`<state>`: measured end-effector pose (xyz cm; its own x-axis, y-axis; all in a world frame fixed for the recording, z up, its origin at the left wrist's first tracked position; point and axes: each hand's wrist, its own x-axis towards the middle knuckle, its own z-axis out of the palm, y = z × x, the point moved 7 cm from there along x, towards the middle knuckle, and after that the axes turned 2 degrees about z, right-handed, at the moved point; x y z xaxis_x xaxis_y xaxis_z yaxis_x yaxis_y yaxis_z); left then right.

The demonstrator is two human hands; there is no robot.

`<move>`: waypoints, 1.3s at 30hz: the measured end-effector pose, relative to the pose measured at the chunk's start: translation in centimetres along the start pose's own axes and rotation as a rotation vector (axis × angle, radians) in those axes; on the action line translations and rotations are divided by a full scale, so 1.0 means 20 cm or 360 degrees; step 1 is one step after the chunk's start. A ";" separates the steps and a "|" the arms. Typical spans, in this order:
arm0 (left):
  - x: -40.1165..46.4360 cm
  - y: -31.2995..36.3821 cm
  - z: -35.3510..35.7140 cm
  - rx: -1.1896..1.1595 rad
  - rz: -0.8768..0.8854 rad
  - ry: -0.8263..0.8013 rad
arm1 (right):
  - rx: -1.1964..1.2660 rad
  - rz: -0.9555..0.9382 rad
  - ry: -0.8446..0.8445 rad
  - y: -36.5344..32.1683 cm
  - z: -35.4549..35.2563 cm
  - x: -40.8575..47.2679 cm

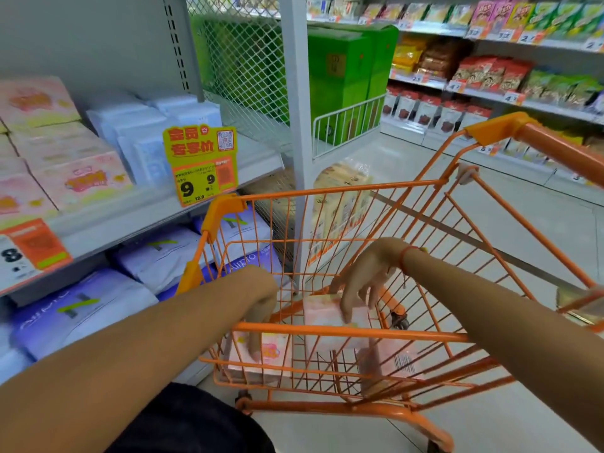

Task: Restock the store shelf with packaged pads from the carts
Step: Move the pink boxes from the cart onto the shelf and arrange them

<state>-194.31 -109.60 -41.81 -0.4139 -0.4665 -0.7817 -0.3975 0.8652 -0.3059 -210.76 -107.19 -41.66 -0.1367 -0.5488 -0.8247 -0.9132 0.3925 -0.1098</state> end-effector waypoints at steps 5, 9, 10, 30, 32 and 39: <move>0.10 -0.05 0.11 -0.0614 0.0085 -0.0271 | 0.0425 -0.0068 -0.0449 0.30 -0.11 0.35; 0.12 -0.03 0.11 -0.1126 0.0110 -0.0217 | 0.0704 -0.0191 -0.0391 0.09 -0.02 -0.05; 0.12 -0.02 0.11 -0.1244 0.0120 -0.0245 | 0.0779 -0.0260 -0.0416 0.05 0.01 -0.12; -0.57 -0.53 -0.10 -0.2810 0.0283 0.1679 | 0.1935 -0.1187 0.0204 -0.18 -0.35 -0.34; -0.62 -0.60 -0.07 -0.2908 0.0222 0.1836 | 0.1994 -0.1340 0.0159 -0.22 -0.38 -0.38; -0.83 -0.87 0.03 -0.3524 0.0362 0.2223 | 0.2112 -0.1547 0.0077 -0.54 -0.54 -0.49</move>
<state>-179.99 -116.89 -23.87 -0.1988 -0.9747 0.1020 0.2317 0.0544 0.9713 -203.64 -113.92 -26.37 0.2214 -0.9632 -0.1524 0.2851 0.2133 -0.9344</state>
